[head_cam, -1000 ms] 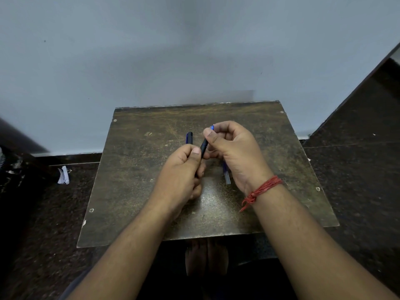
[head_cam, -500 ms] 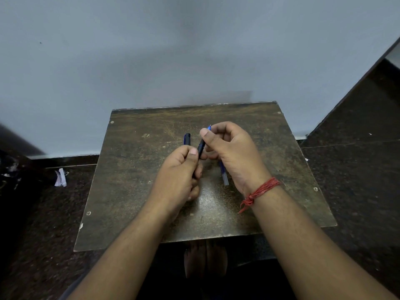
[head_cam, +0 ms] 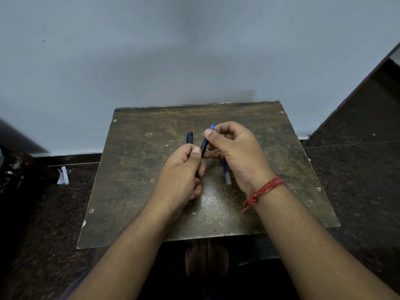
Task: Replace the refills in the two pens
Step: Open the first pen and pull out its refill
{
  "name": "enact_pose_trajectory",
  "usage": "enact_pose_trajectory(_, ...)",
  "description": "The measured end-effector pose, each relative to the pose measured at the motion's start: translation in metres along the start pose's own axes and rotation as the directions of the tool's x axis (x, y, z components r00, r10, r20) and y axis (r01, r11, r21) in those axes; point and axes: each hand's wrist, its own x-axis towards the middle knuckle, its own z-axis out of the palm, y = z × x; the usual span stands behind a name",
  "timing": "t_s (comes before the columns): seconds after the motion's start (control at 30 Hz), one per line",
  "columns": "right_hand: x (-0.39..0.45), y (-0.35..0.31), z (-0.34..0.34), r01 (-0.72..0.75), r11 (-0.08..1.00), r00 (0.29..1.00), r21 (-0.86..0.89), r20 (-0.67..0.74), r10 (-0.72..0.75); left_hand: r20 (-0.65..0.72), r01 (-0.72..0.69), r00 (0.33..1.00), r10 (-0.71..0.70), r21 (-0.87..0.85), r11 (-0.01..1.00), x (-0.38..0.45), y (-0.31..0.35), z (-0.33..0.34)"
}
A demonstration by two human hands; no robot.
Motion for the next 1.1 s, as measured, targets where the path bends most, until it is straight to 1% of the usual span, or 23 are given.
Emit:
enact_pose_trajectory(0.07,-0.0001,-0.0008,-0.0002,-0.01,0.999,1.0,0.031,0.017,0.01,-0.002,0.007,1.0,-0.007,-0.004,1.0,-0.0004,0.0007,0.0002)
enact_pose_trajectory(0.23,-0.0018,-0.0074,0.0001,-0.07,0.982,0.997,0.174,0.056,0.061,-0.006,0.001,1.0,-0.001,0.005,1.0,-0.0016,0.0022,0.0006)
enact_pose_trajectory(0.3,-0.002,-0.0063,0.0019,-0.045,0.988,0.999,0.147,0.027,0.042,0.001,-0.005,1.0,0.005,0.004,1.0,-0.0013,0.0018,0.0005)
enact_pose_trajectory(0.37,-0.0009,-0.0025,0.0021,-0.005,0.997,1.0,0.074,-0.006,0.006,0.008,-0.005,1.0,0.005,0.01,1.0,-0.0009,0.0013,0.0002)
enact_pose_trajectory(0.43,0.0003,-0.0002,0.001,0.0,0.999,1.0,0.038,-0.014,0.001,0.017,-0.005,1.0,0.005,0.02,1.0,-0.001,0.0011,-0.0001)
enact_pose_trajectory(0.53,-0.0001,-0.0016,-0.0002,-0.022,0.999,1.0,0.038,-0.004,0.022,0.016,0.0,1.0,0.0,0.044,0.999,-0.0011,0.0005,0.0)
enact_pose_trajectory(0.67,-0.0024,-0.0076,-0.0003,-0.069,0.984,0.996,0.167,0.059,0.06,0.011,0.008,1.0,-0.008,0.02,1.0,-0.0021,0.0019,0.0007)
enact_pose_trajectory(0.77,-0.0028,-0.0092,-0.0015,-0.082,0.978,0.995,0.194,0.064,0.071,0.013,0.01,1.0,-0.01,0.033,0.999,-0.0022,0.0023,0.0007)
enact_pose_trajectory(0.83,-0.0025,-0.0074,-0.0009,-0.065,0.982,0.998,0.175,0.037,0.06,0.008,0.014,1.0,-0.014,0.022,1.0,-0.0013,0.0013,0.0008)
enact_pose_trajectory(0.97,-0.0004,-0.0012,-0.0007,-0.017,1.0,1.0,0.003,-0.009,0.017,0.014,0.005,1.0,-0.005,0.025,1.0,-0.0004,-0.0002,0.0002)
enact_pose_trajectory(1.03,-0.0002,-0.0012,-0.0005,-0.015,1.0,1.0,0.006,-0.011,0.016,0.013,0.009,1.0,-0.009,0.025,1.0,-0.0007,0.0,0.0001)
enact_pose_trajectory(1.1,-0.0004,-0.0033,-0.001,-0.021,0.998,1.0,0.055,0.013,0.02,0.01,0.014,1.0,-0.014,0.02,1.0,-0.001,0.0006,0.0001)
